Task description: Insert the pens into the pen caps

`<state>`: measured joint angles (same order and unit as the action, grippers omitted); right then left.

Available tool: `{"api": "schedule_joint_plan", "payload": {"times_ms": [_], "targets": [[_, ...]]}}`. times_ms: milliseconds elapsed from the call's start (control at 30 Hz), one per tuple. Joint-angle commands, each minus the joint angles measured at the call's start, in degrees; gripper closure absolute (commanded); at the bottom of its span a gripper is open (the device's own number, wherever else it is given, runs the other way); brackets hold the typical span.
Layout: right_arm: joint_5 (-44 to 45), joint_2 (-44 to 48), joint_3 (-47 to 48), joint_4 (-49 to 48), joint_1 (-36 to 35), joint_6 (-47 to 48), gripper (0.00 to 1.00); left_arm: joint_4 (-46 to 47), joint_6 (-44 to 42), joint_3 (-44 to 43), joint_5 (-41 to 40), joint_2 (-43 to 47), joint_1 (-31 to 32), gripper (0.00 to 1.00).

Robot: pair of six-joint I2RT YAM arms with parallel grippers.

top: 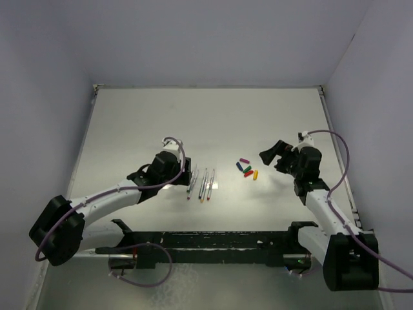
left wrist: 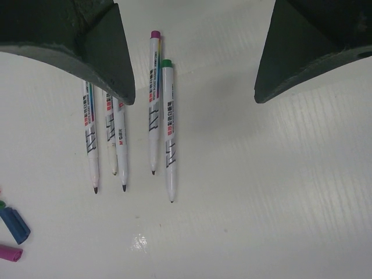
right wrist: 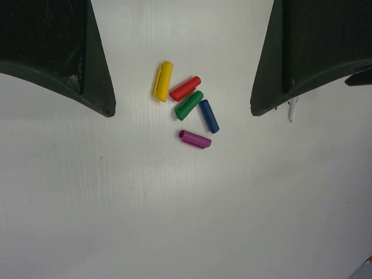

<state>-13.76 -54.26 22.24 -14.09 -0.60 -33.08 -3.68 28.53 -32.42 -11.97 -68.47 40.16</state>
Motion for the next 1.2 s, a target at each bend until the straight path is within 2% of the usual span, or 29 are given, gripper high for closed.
{"api": "schedule_joint_plan", "payload": {"times_ms": [0, 200, 233, 267, 600, 700, 800, 833, 933, 967, 1000, 1033, 1067, 1100, 1167], "targets": [[-7.1, -4.9, 3.7, -2.9, 0.2, -2.0, 0.0, 1.3, 1.8, -2.2, -2.1, 1.4, 0.5, 0.15], [-13.2, -12.8, 5.7, -4.4, 0.3, -4.0, 0.0, 2.8, 0.8, -1.7, -4.1, 2.5, 0.4, 0.12], [-14.8, -13.6, 5.4, -5.6, 0.3, -4.4, 0.0, 2.7, 0.7, -1.9, -4.4, 2.4, 0.5, 0.02], [-15.9, -14.1, 5.0, -6.9, 0.3, -5.0, 0.0, 2.7, 0.3, -1.9, -4.3, 2.3, 0.5, 0.01], [-19.1, -12.2, -0.5, -19.6, 0.3, -6.2, 0.0, 4.3, 0.6, -2.4, -3.1, 0.7, 0.5, 0.01], [-18.7, -10.8, -0.2, -18.1, 0.3, -5.5, 0.0, 4.5, 0.5, -2.8, -2.7, 0.6, 0.5, 0.01], [-13.2, -7.3, -1.0, -14.0, 0.3, -4.8, 0.3, 4.5, 0.5, -2.9, -1.7, 0.0, 0.5, 0.01], [-11.0, -5.8, -1.2, -12.9, 0.3, -4.8, 0.35, 4.5, 0.3, -2.9, -1.3, -0.2, 0.5, 0.03], [-4.5, -1.9, -1.3, -10.0, 0.3, -3.2, 0.39, 4.4, 0.4, -3.1, -1.8, -1.5, 0.5, 0.08], [-3.9, -1.1, -0.9, -8.7, 0.3, -2.5, 0.51, 4.1, 0.4, -3.2, -2.2, -2.1, 0.5, 0.1], [-3.1, -0.6, -0.5, -7.7, 0.3, -2.1, 0.7, 4.0, 0.4, -3.5, -2.3, -2.7, 0.5, 0.12], [-2.4, -0.2, 0.0, -6.4, 0.3, -1.7, 0.84, 4.0, 0.3, -3.7, -2.2, -3.3, 0.5, 0.12], [-2.0, 0.2, 0.3, -5.7, 0.3, -1.0, 0.92, 4.0, 0.3, -3.8, -2.0, -3.6, 0.5, 0.13], [-1.8, 0.7, 0.6, -5.3, 0.3, -0.5, 0.98, 4.1, 0.4, -3.9, -1.9, -3.8, 0.5, 0.14], [-1.4, 1.2, 1.0, -4.5, 0.3, 0.2, 1.0, 4.8, 0.6, -3.6, -1.4, -3.8, 0.5, 0.17]]}}
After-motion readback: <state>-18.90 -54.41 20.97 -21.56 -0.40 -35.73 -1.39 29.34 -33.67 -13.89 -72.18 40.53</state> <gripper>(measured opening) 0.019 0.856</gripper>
